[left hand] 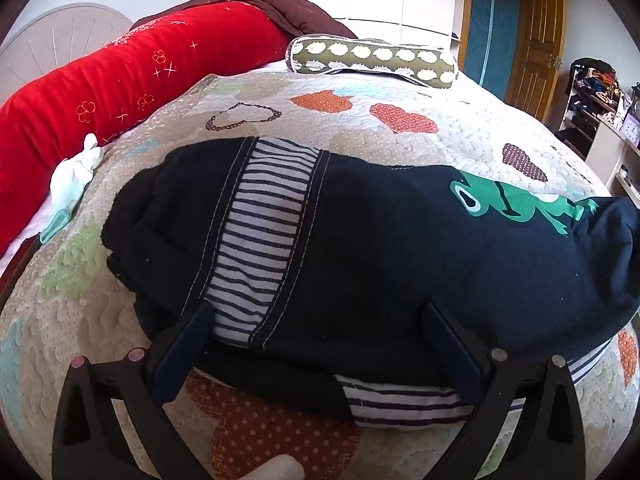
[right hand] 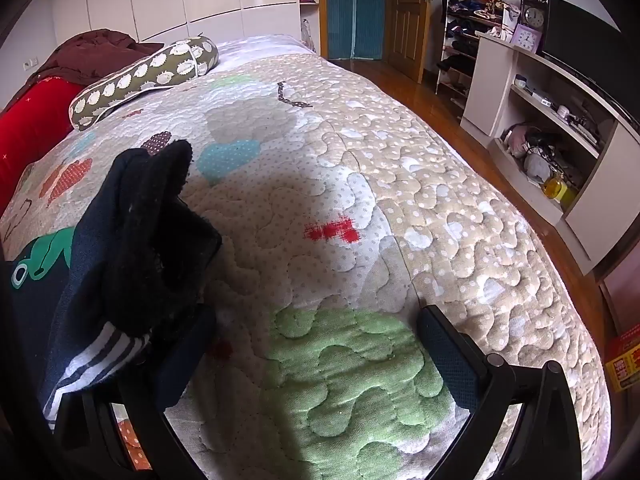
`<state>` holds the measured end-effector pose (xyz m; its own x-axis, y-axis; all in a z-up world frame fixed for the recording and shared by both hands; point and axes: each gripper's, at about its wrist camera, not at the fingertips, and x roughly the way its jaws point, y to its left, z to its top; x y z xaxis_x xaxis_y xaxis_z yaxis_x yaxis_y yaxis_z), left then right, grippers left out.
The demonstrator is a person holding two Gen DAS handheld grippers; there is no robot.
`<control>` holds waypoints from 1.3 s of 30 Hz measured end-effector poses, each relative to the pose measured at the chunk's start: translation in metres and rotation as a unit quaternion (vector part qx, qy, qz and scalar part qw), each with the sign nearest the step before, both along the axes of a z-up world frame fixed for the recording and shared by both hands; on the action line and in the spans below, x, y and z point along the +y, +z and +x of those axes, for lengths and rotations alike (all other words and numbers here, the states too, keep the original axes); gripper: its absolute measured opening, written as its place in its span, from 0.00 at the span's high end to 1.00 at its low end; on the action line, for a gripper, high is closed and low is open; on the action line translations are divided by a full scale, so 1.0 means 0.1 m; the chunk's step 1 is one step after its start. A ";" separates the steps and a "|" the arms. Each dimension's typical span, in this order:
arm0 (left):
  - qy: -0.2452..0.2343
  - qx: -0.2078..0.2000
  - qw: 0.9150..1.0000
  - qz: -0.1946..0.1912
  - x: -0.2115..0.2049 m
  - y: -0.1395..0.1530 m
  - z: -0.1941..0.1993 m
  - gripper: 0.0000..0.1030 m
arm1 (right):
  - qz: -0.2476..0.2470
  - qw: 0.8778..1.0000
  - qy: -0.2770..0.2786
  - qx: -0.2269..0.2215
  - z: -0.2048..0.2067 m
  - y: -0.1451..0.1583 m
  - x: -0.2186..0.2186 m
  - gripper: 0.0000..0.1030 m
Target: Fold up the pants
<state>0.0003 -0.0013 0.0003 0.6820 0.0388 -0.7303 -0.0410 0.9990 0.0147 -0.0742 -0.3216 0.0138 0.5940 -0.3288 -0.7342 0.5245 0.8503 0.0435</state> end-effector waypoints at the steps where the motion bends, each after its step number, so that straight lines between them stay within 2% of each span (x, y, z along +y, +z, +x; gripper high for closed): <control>1: 0.000 0.000 1.000 0.001 -0.01 0.00 0.00 0.00 | 0.000 1.000 0.000 0.000 0.00 0.00 0.00 0.00; 13: 0.000 -0.001 1.000 -0.012 0.02 0.00 0.00 0.00 | -0.002 1.000 0.000 0.003 0.00 0.00 0.00 0.00; 39: 0.006 -0.007 1.000 -0.011 0.02 -0.02 -0.08 0.00 | -0.003 1.000 0.000 0.003 0.00 -0.01 0.00 0.00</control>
<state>-0.0078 0.0008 -0.0016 0.6920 0.0308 -0.7213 -0.0526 0.9986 -0.0078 -0.0743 -0.3217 0.0132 0.5894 -0.3329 -0.7360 0.5248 0.8505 0.0356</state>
